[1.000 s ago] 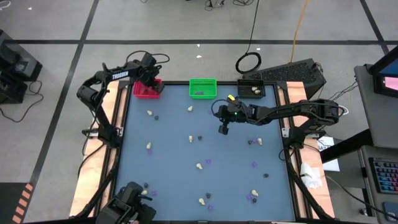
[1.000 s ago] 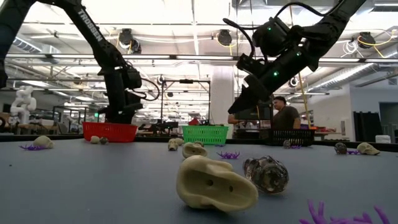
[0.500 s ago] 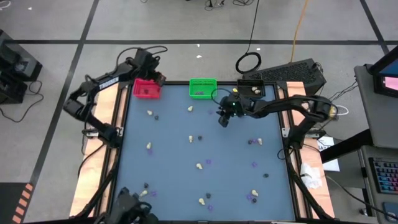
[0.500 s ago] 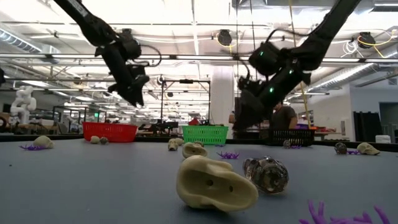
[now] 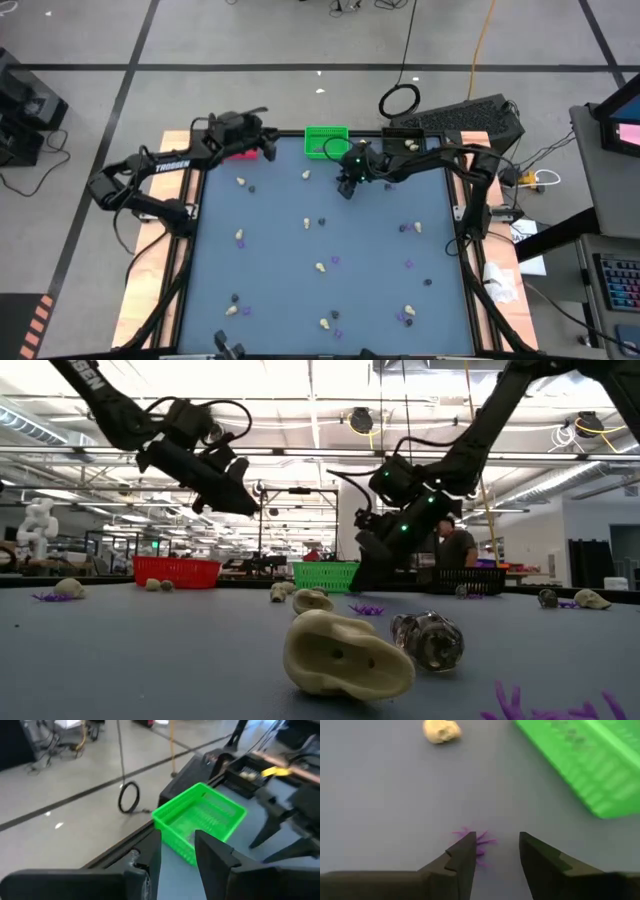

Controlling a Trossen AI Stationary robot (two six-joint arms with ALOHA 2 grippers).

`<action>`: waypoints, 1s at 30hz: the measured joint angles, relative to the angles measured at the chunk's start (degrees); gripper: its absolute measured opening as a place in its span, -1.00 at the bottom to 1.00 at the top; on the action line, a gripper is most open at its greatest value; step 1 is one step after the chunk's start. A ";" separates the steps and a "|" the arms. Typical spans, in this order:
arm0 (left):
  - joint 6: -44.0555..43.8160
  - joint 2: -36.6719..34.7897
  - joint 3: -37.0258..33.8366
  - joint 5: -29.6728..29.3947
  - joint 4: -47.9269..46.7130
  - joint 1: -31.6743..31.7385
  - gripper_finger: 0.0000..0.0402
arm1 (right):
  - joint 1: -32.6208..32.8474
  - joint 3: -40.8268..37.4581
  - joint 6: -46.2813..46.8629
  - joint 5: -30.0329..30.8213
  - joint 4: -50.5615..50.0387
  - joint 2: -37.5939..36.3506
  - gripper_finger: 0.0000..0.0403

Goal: Sort Halloween decoration
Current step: Put the purple spider toy into the green bin

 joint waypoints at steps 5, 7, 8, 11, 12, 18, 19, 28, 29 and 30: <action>-0.10 0.02 -2.47 -0.01 5.74 -0.92 -0.46 | 0.04 2.13 0.05 -2.83 -0.82 2.47 -0.40; 0.39 0.02 -2.70 -0.01 6.52 -0.94 -0.46 | 0.04 2.52 0.05 -2.92 -1.10 2.96 -0.46; 0.70 0.02 -2.70 -0.01 6.92 -0.95 -0.46 | 0.04 2.52 0.05 -2.92 -1.06 2.99 -0.51; 2.29 0.02 -2.70 -0.03 8.32 -0.95 -0.46 | 0.07 2.50 -0.01 -3.03 -1.12 2.69 -0.69; 2.49 0.02 -2.70 -0.03 9.01 -0.95 -0.46 | 0.11 2.46 -0.06 -2.94 -1.37 2.40 -0.76; 3.40 0.02 -2.70 -0.03 12.49 -0.93 -0.46 | 0.04 2.24 -0.45 -2.48 -2.40 -0.21 -0.96; 3.40 0.02 -2.70 -0.03 12.69 -0.92 -0.46 | 0.03 2.24 -0.51 -2.44 -2.35 -0.79 -0.97; 8.40 0.05 -2.22 -0.05 10.39 -0.82 -0.46 | 0.02 2.26 -3.00 -3.81 -7.80 -6.17 -0.97; 8.95 0.06 -2.09 -0.05 9.67 -0.79 -0.46 | 0.07 2.26 -3.05 -3.83 -8.73 -6.23 -0.94; 9.55 0.06 -1.96 0.00 9.15 -0.80 -0.46 | 0.21 2.26 -3.44 -3.83 -9.89 -6.19 -0.90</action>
